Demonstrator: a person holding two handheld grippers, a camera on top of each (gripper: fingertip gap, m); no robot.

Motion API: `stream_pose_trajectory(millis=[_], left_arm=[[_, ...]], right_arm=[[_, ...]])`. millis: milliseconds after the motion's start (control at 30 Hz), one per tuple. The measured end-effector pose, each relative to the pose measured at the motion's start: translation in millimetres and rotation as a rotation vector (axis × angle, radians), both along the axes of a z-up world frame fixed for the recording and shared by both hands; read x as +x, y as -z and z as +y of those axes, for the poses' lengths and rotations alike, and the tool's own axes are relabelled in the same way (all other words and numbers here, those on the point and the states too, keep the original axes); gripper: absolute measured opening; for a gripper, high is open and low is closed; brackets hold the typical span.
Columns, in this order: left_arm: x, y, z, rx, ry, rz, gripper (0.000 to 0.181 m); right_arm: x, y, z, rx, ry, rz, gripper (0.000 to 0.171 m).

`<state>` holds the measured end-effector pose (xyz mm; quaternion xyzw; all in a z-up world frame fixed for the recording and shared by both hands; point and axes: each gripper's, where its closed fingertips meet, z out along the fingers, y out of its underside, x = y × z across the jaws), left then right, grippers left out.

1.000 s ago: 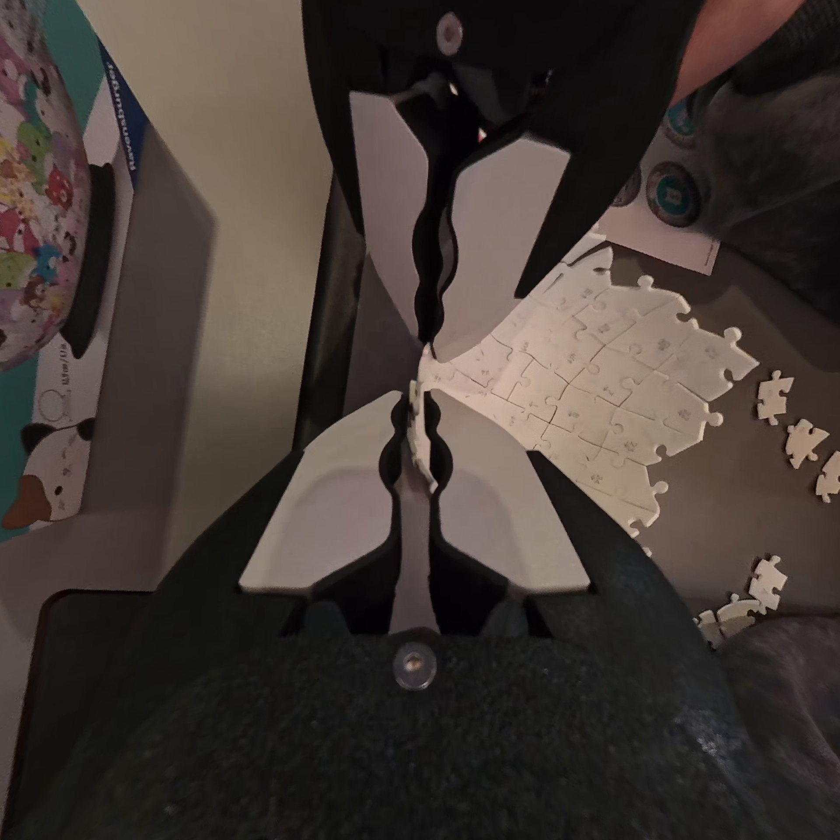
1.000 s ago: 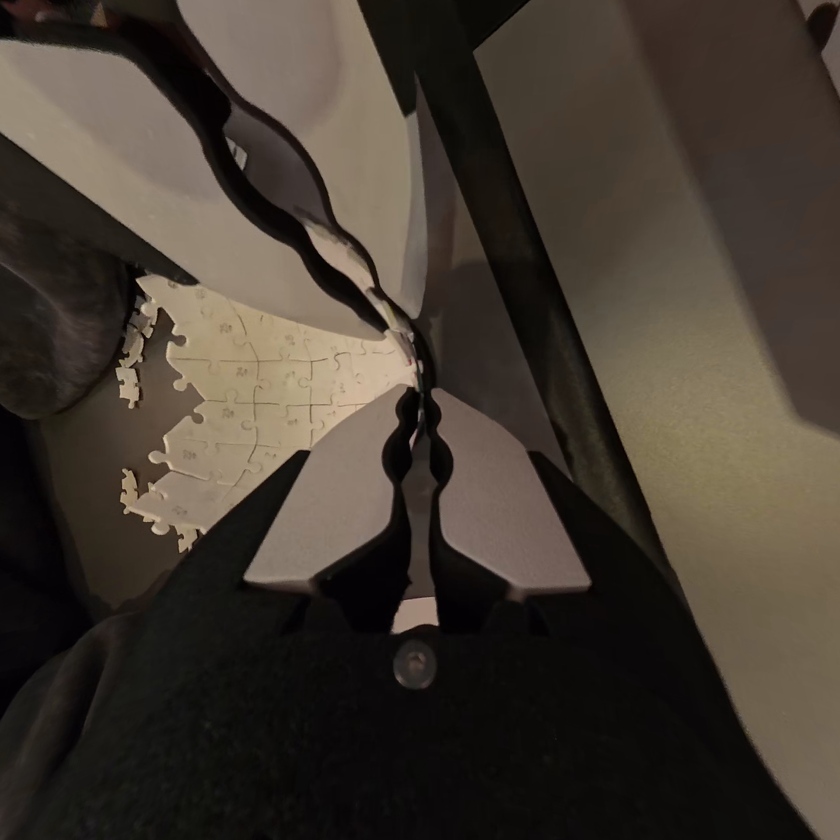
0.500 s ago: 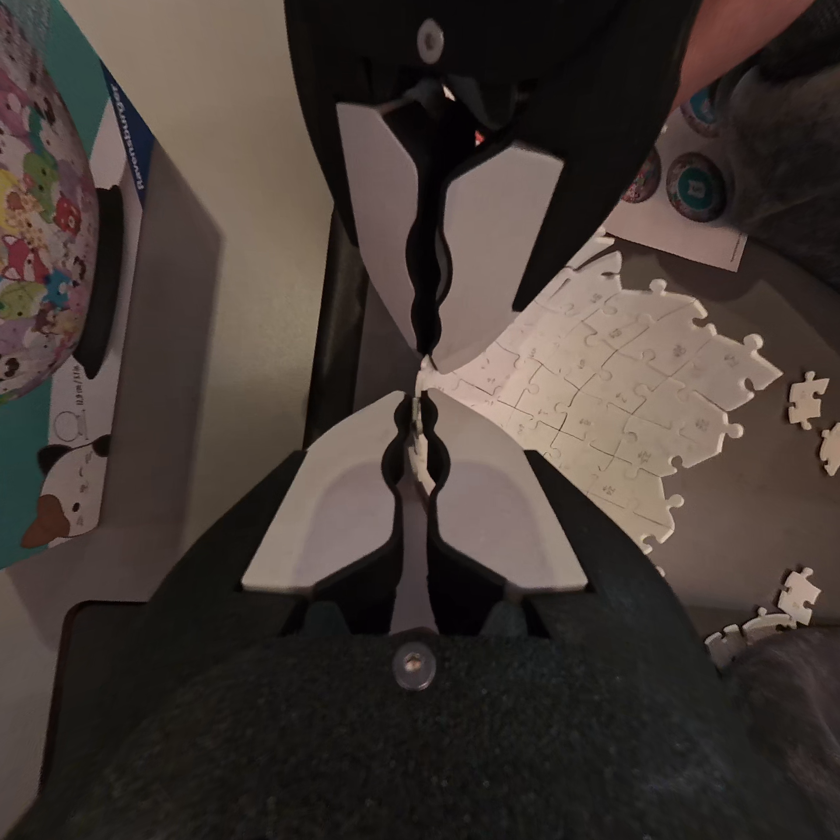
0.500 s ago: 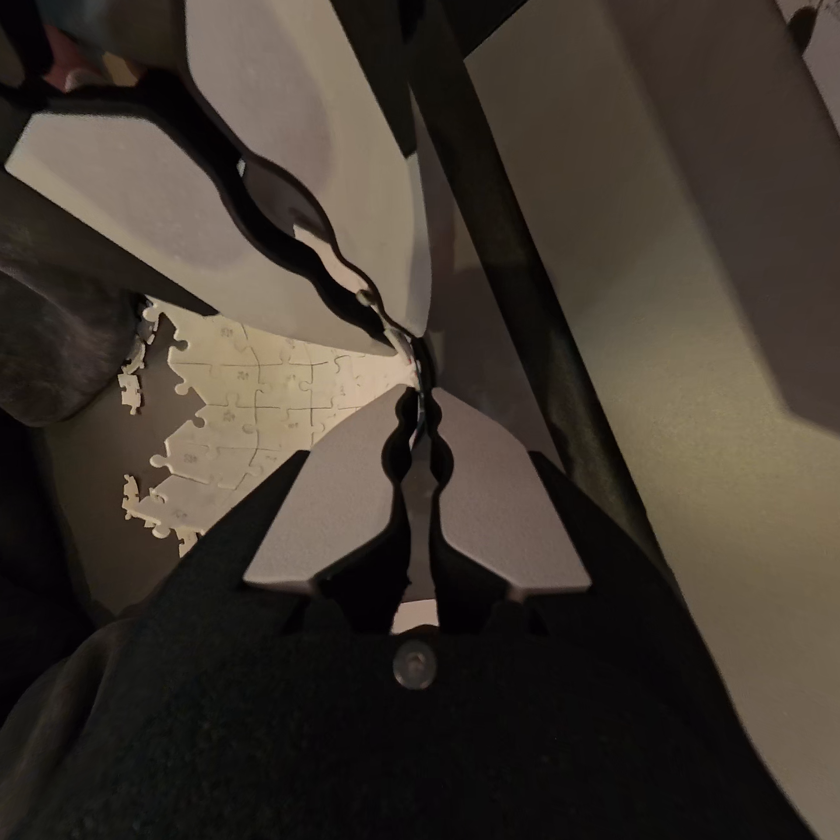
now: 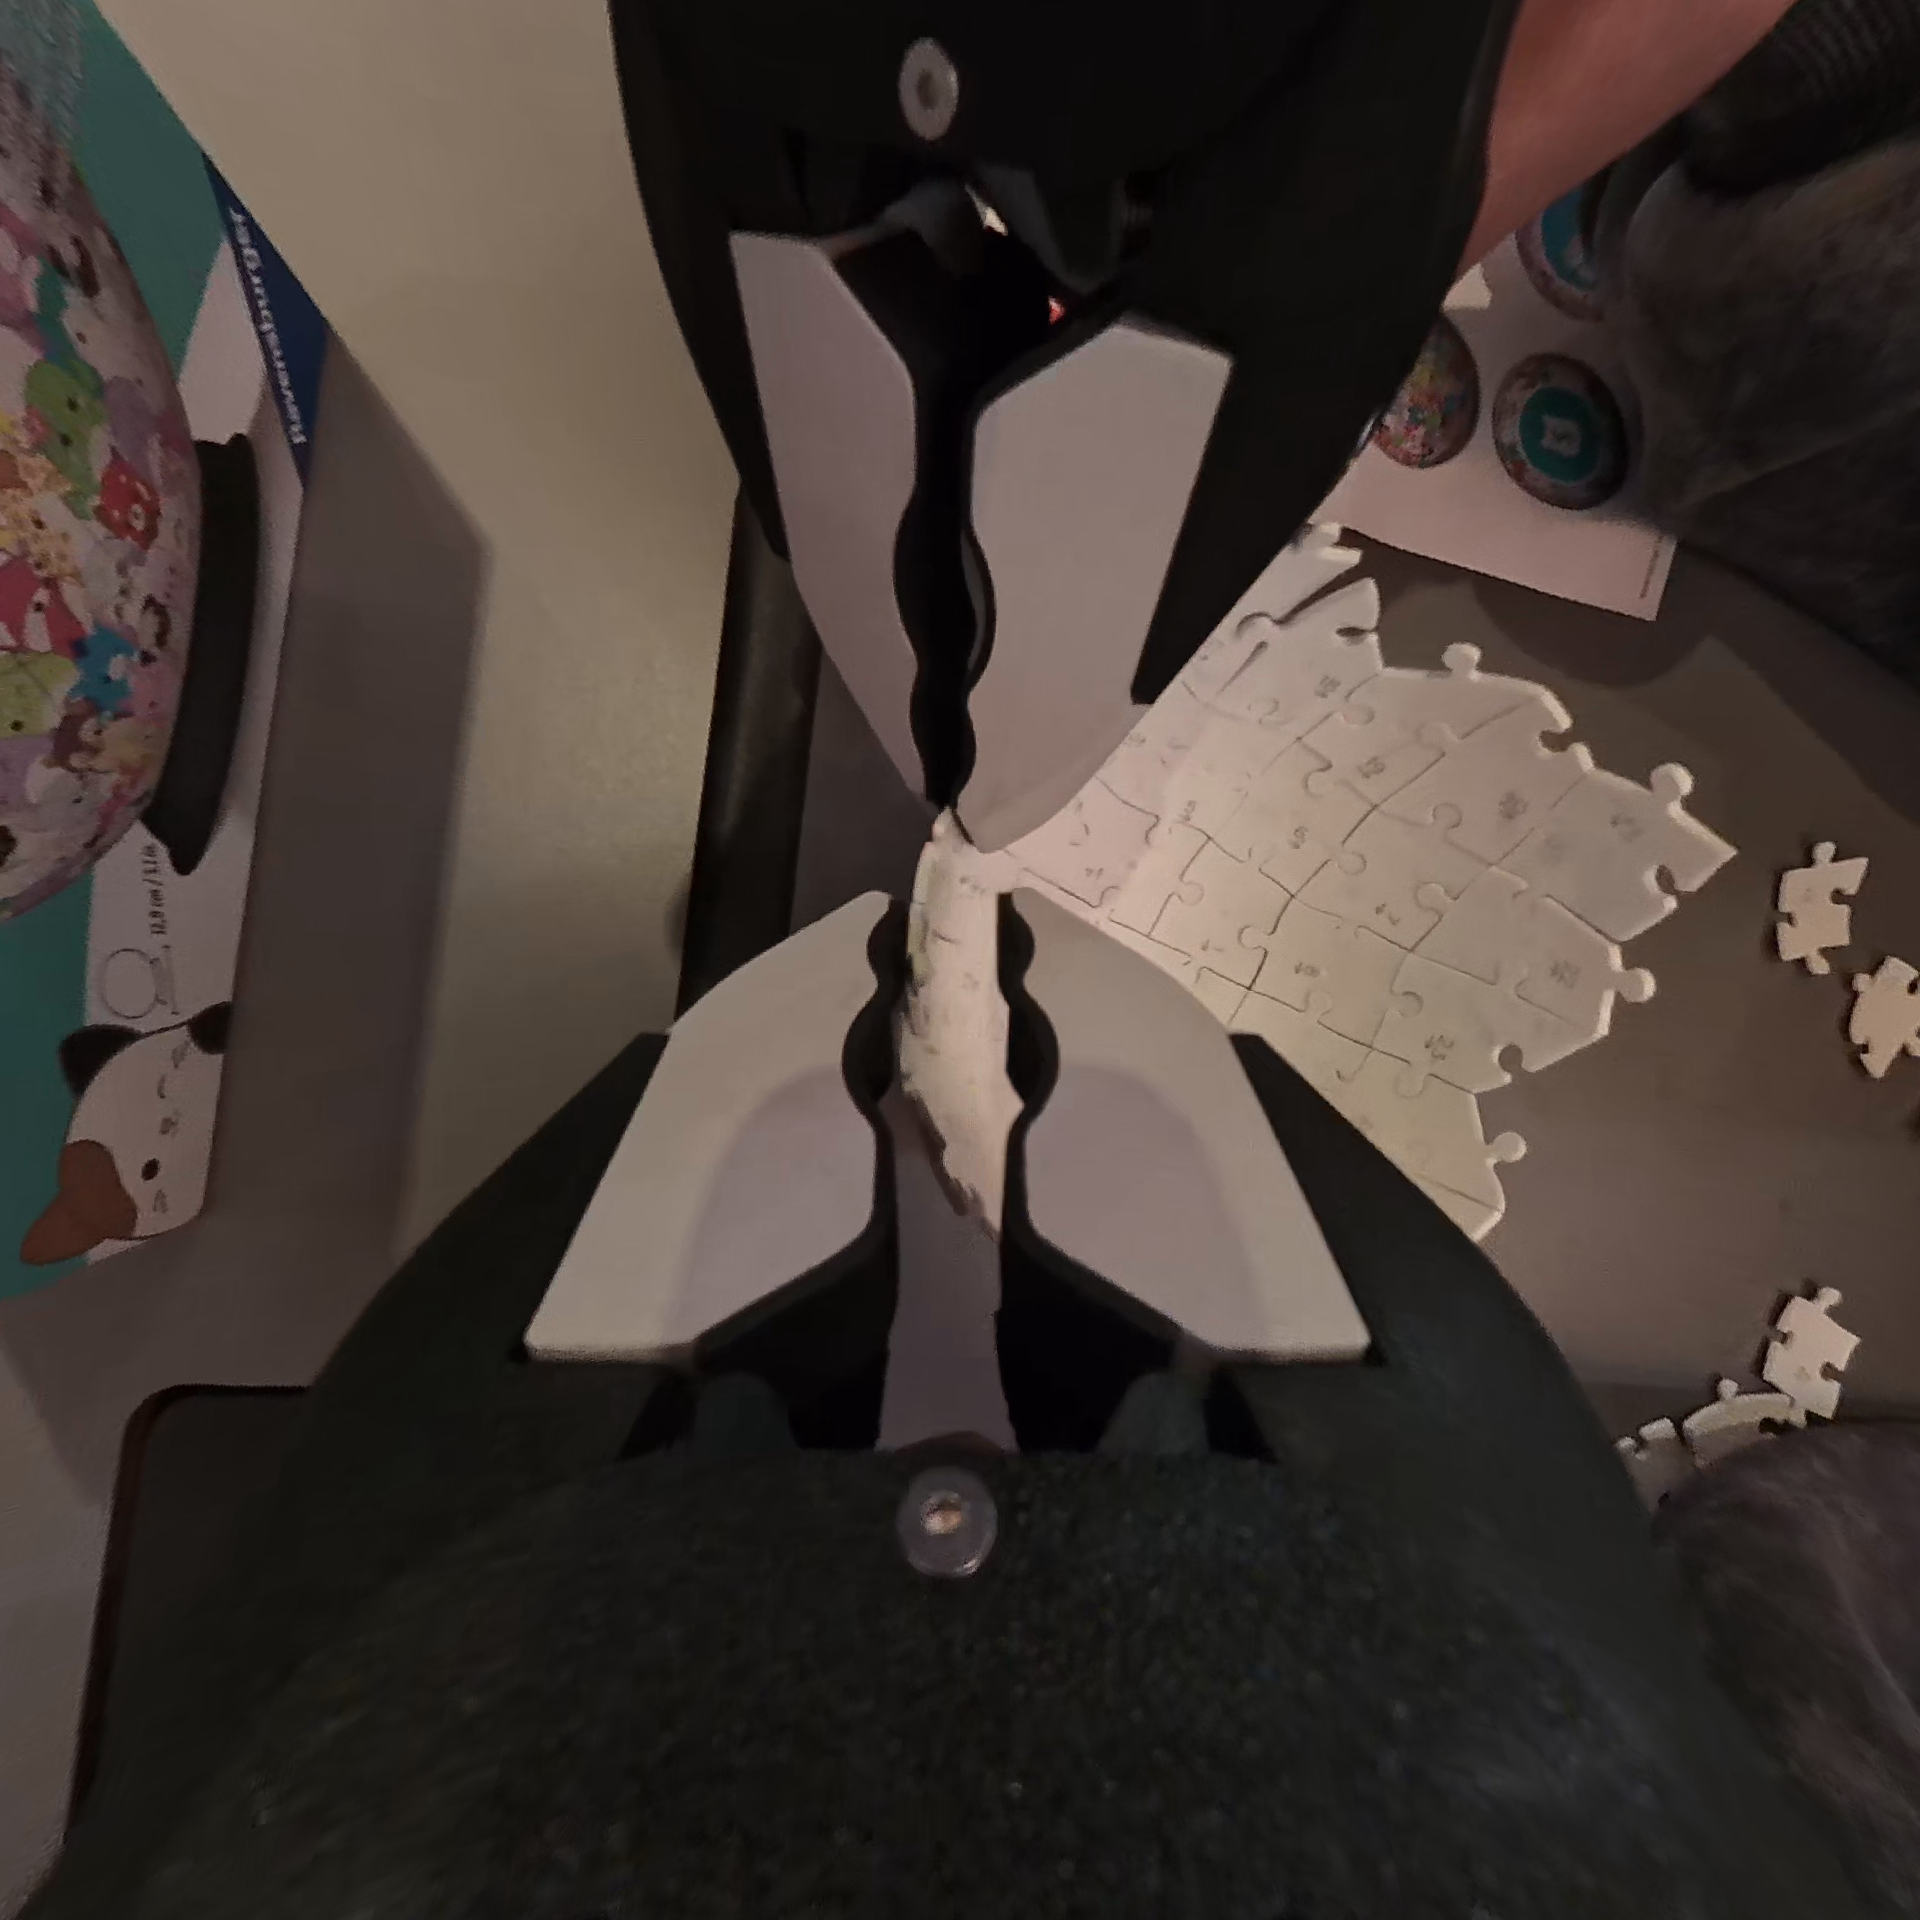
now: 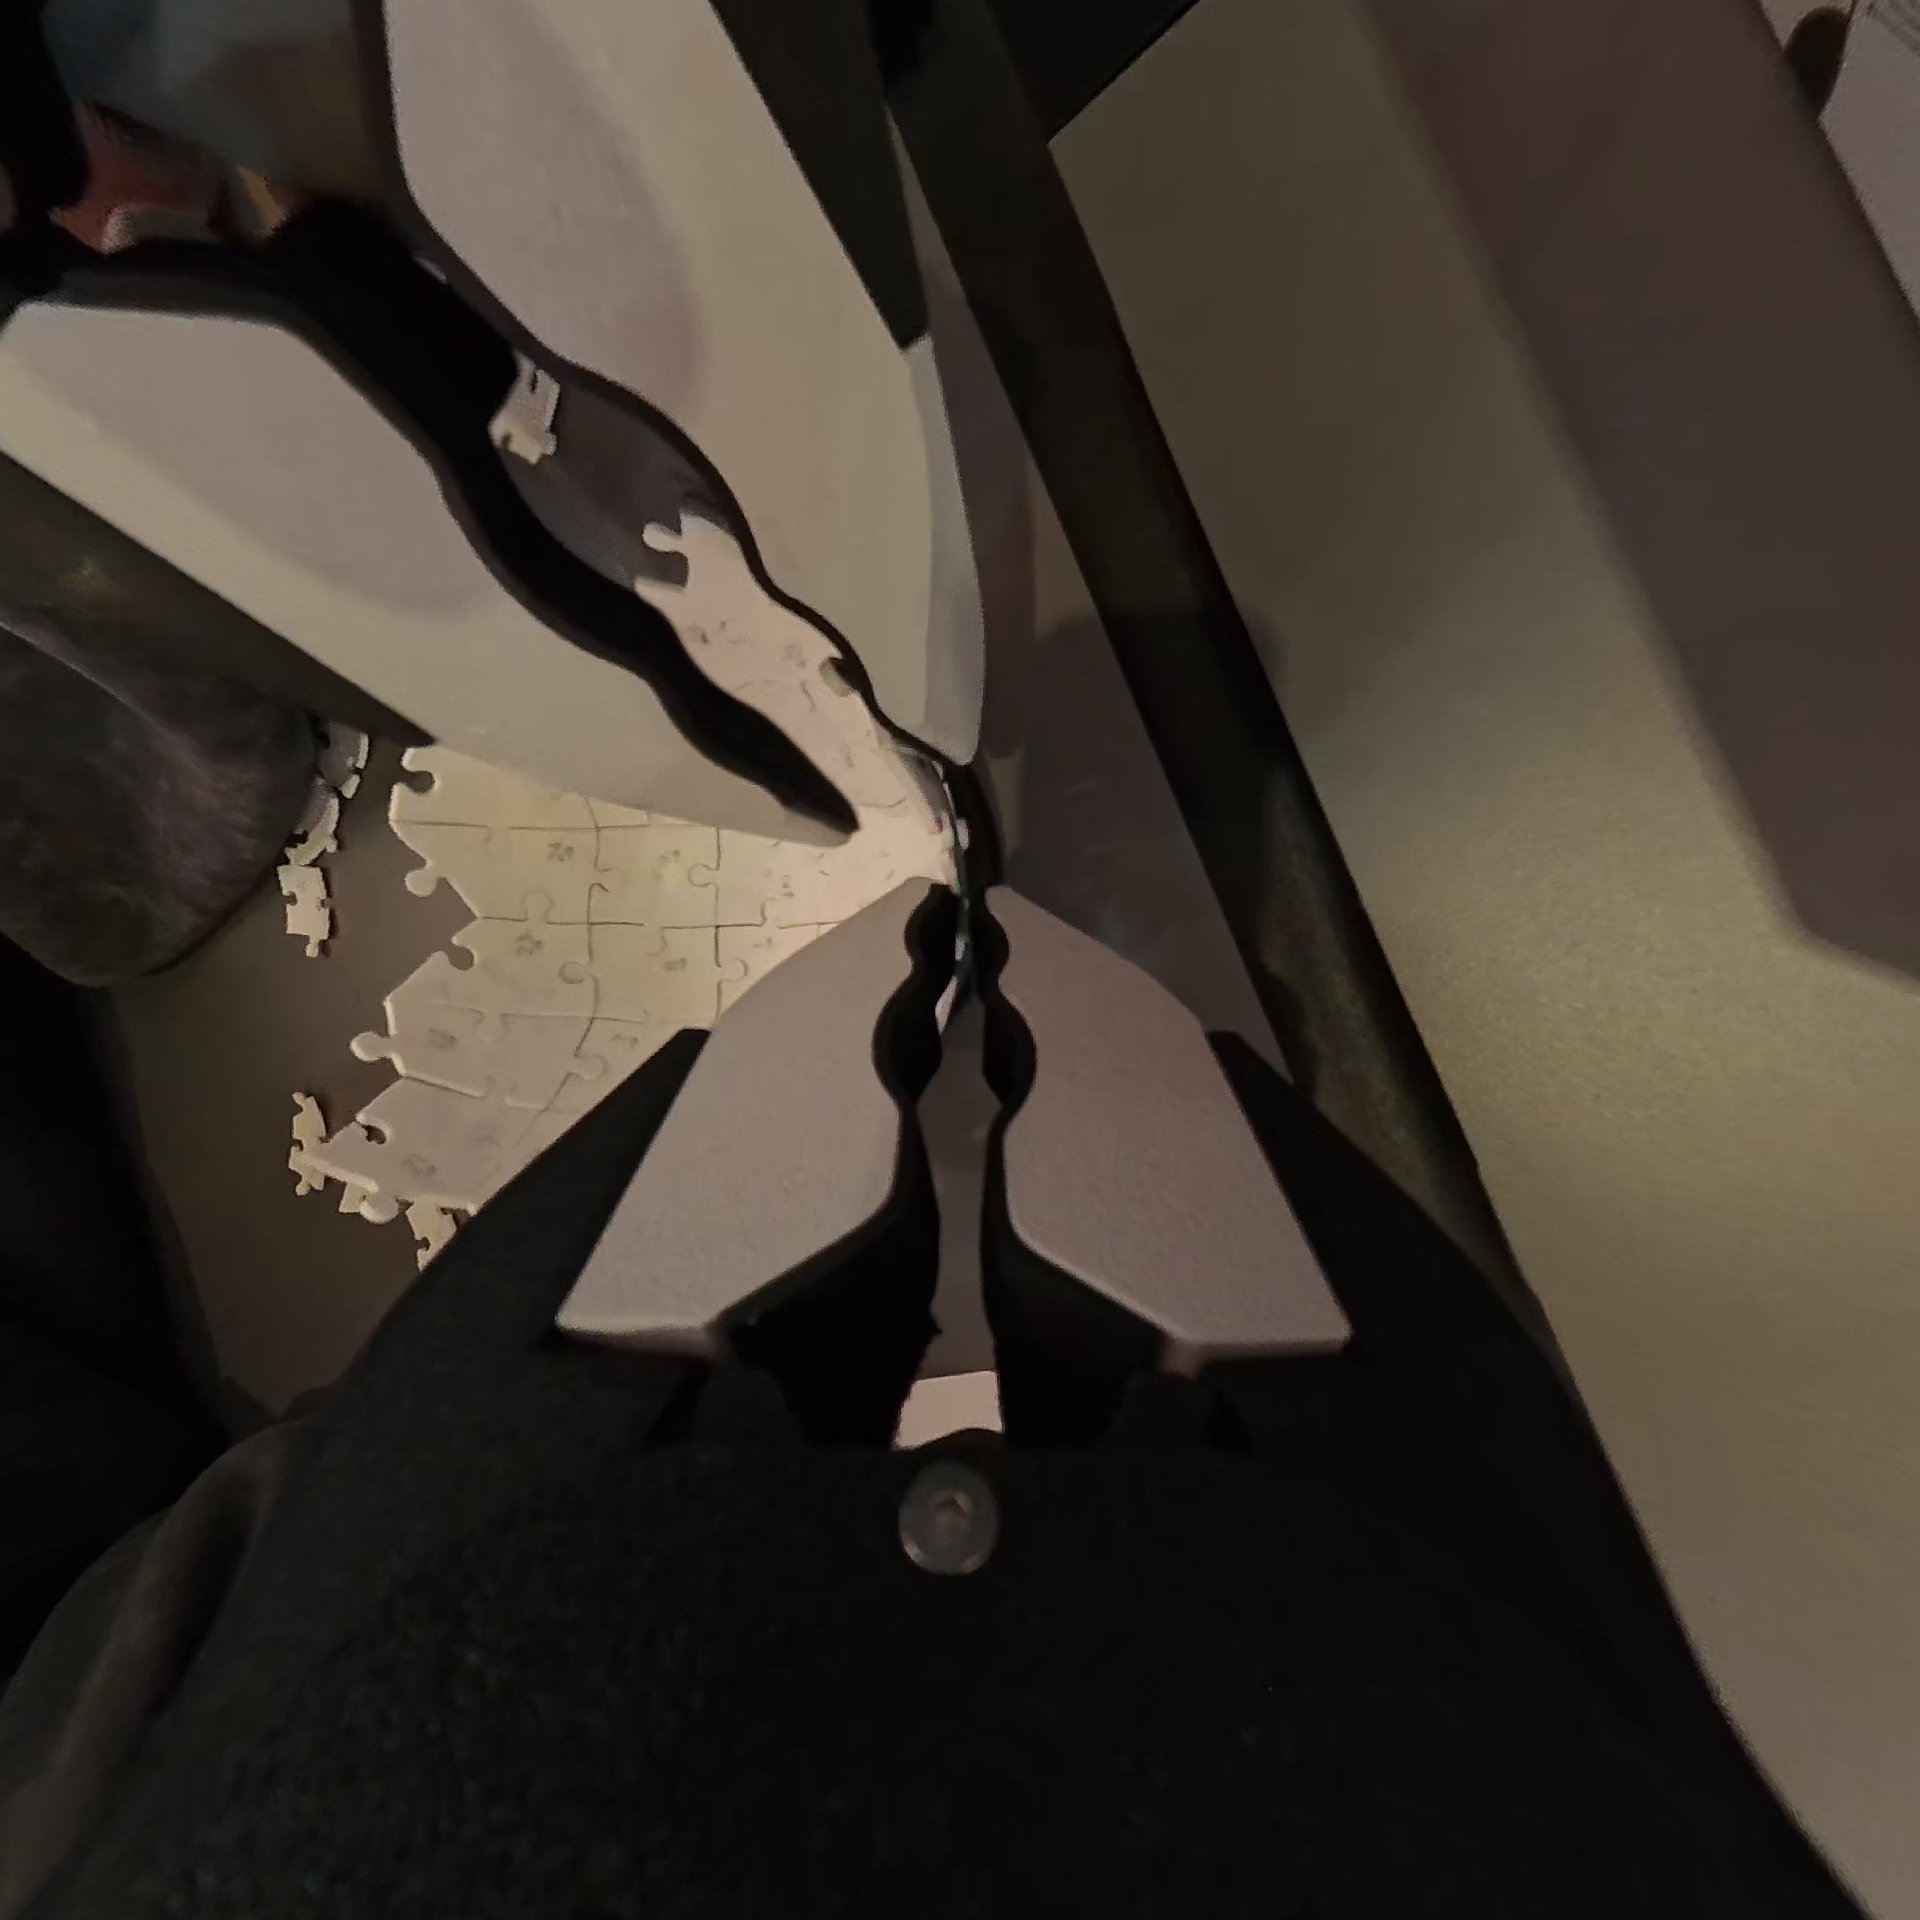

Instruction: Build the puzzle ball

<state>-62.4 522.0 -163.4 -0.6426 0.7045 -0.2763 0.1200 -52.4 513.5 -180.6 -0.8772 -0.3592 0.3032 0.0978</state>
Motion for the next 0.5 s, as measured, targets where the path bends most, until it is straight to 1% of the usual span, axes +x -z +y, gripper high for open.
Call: stream_pose_trajectory(millis=[33,133,200,233,367,500], left_arm=[[-1.1,0.6,-0.6,0.003,0.003,0.008,0.018],[-3.9,4.3,2.1,0.026,-0.004,0.036,0.016],[-4.3,5.7,4.2,0.032,-0.01,0.042,0.005],[-5.0,6.2,4.1,0.027,-0.01,0.046,0.004],[-7.2,6.7,2.5,0.001,-0.005,0.058,0.002],[-6.8,5.7,2.3,0.018,0.001,0.056,0.002]], right_arm=[[-0.3,0.1,0.1,0.0,0.0,0.0,0.003],[-0.9,0.1,0.1,-0.002,0.001,0.002,0.003],[-1.6,0.7,-0.5,-0.006,-0.002,0.001,0.003],[-2.0,1.1,-0.7,-0.005,-0.005,-0.003,0.003],[-4.0,2.2,-1.4,-0.006,-0.012,-0.003,0.003],[-3.8,2.6,-3.0,-0.004,-0.027,-0.001,0.004]])
